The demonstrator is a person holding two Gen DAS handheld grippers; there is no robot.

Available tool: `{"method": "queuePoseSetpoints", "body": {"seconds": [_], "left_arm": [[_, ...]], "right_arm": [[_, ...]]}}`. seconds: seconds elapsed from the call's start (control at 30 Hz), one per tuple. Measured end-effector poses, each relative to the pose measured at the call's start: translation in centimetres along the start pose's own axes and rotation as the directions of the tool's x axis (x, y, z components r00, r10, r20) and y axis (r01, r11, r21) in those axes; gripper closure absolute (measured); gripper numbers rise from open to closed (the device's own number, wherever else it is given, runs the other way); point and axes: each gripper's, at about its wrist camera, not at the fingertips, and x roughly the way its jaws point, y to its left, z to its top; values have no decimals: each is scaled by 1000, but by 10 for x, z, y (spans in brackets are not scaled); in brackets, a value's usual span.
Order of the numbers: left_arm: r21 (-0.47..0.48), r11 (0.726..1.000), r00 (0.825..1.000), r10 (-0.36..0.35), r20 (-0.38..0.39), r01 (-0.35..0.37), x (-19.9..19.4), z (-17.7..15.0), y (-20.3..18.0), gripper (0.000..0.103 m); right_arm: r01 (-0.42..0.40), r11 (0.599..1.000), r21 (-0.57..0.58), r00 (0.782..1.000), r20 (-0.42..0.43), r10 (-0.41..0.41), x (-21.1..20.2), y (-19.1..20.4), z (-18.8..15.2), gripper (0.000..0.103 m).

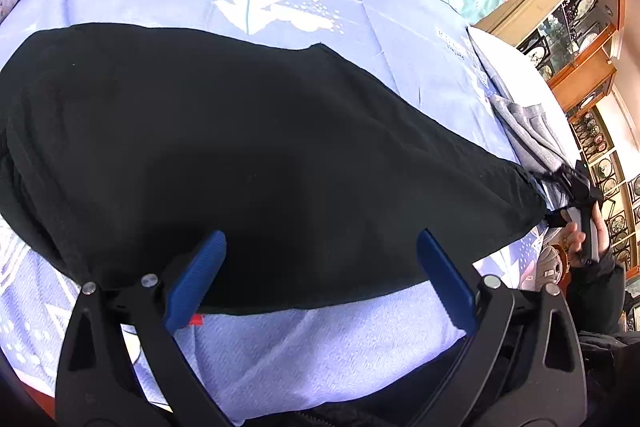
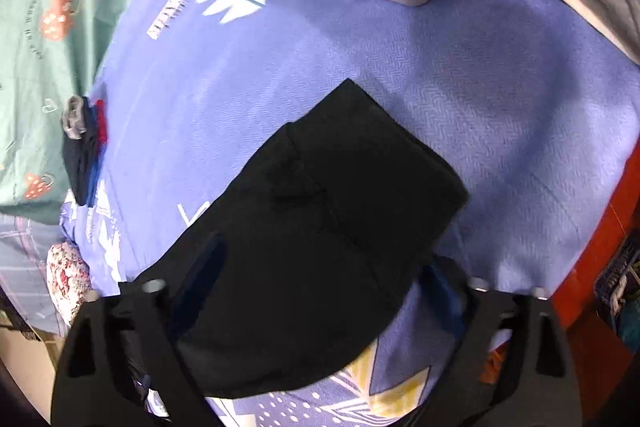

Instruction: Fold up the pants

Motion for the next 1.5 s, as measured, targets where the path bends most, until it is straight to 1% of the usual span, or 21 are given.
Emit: {"method": "queuePoseSetpoints", "body": {"seconds": [0.03,0.1,0.13,0.2,0.3,0.37,0.43,0.53,0.57,0.67,0.7,0.8,0.87,0.93,1.1,1.27,1.33,1.37,1.4,1.43,1.5], "left_arm": [[-3,1000,1000,-1,0,1,0,0,1,5],[-8,1000,1000,-1,1,1,1,1,2,5],[-6,1000,1000,0,0,0,1,2,2,5],[1,1000,1000,1,-2,-1,2,3,0,5],[7,1000,1000,-3,0,3,0,1,-1,5],[5,1000,1000,-4,9,4,-5,-1,1,5],[-2,1000,1000,-3,25,3,-12,-4,5,5],[-22,1000,998,3,58,-2,-25,-11,13,5],[-29,1000,998,3,65,-1,-28,-12,15,5],[-63,998,996,0,92,5,-38,-22,26,5],[-77,997,995,-1,101,9,-42,-25,30,5],[-91,996,993,4,119,7,-51,-33,36,5],[-94,996,992,10,125,2,-55,-37,41,5],[-114,993,992,10,126,5,-56,-39,49,5],[-162,986,993,-25,114,43,-47,-37,60,5],[-155,986,994,-38,102,54,-43,-40,56,5],[-156,986,994,-37,104,53,-46,-41,56,5],[-160,986,994,-34,108,51,-48,-42,57,5],[-163,985,993,-32,111,50,-49,-41,58,5],[-166,985,993,-30,115,49,-50,-41,59,5],[-177,983,991,-26,130,49,-56,-41,64,5]], "right_arm": [[-27,1000,-3,1000,14,27,-3,-3,-4,31],[-121,993,-6,992,34,121,-7,-9,-15,73],[-149,989,-19,988,37,150,-7,-12,-20,82],[-151,987,-50,986,68,154,-8,-10,-27,87],[-82,984,-160,980,164,109,-18,12,-40,89],[-29,958,-287,970,224,96,-30,50,-53,90],[29,902,-431,960,262,94,-38,101,-72,90],[136,698,-703,956,279,94,-31,199,-131,90],[163,586,-794,961,261,86,-17,233,-163,90],[174,343,-923,979,199,41,38,285,-236,86],[175,293,-940,982,188,19,59,290,-252,78],[196,148,-969,978,182,-102,120,287,-285,71],[262,43,-964,965,260,-43,117,281,-299,65],[244,23,-970,970,243,-18,109,277,-299,64],[212,75,-975,976,214,33,84,276,-286,63],[180,15,-984,984,180,0,98,282,-302,61],[186,10,-983,982,185,-28,108,284,-305,61],[185,26,-982,982,183,-55,115,285,-302,63],[176,44,-983,982,173,-74,119,287,-297,77],[170,60,-984,983,165,-80,120,288,-294,83],[196,70,-978,980,193,-43,109,294,-287,89]]}}
